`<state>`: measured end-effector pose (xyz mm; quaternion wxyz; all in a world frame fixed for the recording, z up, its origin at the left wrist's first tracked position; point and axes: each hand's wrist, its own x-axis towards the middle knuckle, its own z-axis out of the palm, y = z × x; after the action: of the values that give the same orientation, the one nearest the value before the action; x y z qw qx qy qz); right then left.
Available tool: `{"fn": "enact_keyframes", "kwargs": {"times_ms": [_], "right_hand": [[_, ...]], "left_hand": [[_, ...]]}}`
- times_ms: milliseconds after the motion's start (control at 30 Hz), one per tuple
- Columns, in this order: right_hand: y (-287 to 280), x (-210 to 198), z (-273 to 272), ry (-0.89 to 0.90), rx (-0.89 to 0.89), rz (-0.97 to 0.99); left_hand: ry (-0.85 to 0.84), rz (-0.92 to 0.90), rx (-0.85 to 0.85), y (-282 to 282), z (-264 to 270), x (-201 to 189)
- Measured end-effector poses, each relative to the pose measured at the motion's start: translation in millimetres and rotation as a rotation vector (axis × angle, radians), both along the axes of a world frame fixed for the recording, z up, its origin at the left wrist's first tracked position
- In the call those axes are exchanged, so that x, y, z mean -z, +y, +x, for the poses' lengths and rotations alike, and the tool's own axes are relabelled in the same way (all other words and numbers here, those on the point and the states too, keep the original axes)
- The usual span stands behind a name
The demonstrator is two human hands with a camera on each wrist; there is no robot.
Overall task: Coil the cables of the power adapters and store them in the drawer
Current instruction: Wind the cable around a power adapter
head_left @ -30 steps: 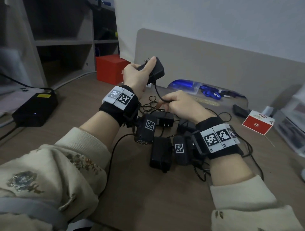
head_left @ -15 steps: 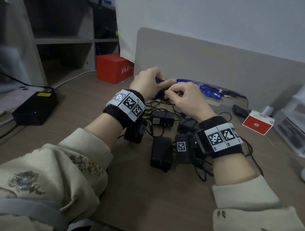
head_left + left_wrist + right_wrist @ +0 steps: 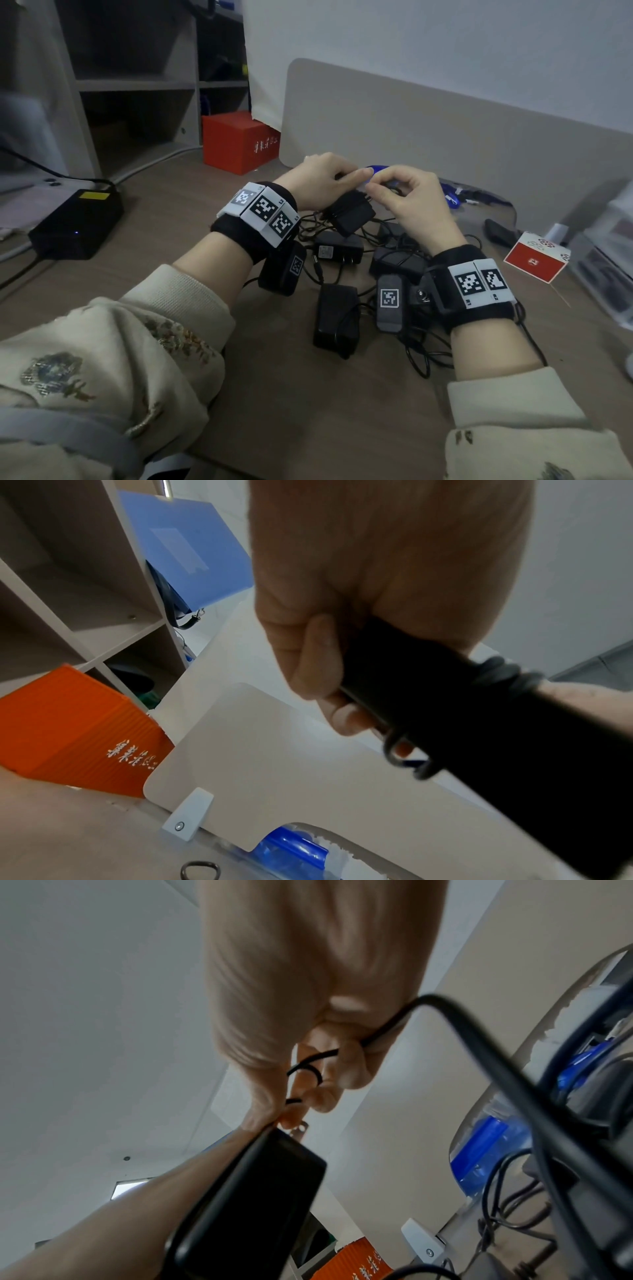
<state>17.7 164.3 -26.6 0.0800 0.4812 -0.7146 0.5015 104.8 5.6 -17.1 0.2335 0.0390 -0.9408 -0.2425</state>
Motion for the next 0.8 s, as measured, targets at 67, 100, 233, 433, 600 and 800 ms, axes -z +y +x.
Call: {"fn": "enact_keyframes", "kwargs": {"times_ms": [67,100,233,433,600,800], "right_hand": [[-1,1,-1,-0.031,-0.004,-0.026],[-1,1,-1,-0.058,-0.008,-0.046],[0,0,-1,-0.165,-0.042,-0.093],[1,-2,3,-0.458,-0.195,-0.209],[2,-3,4,-0.513,-0.280,-0.230],[-2,-6,16,-0.641,-0.377,-0.290]], "left_hand": [[0.008,0.018,0.039,0,1,-2],[0.020,0.038,0.057,-1,2,-3],[0.066,0.096,0.112,-2,5,-5],[0.124,0.217,0.225,3,12,-9],[0.145,0.283,0.279,9,18,-12],[0.174,0.438,0.326,14,22,-14]]}}
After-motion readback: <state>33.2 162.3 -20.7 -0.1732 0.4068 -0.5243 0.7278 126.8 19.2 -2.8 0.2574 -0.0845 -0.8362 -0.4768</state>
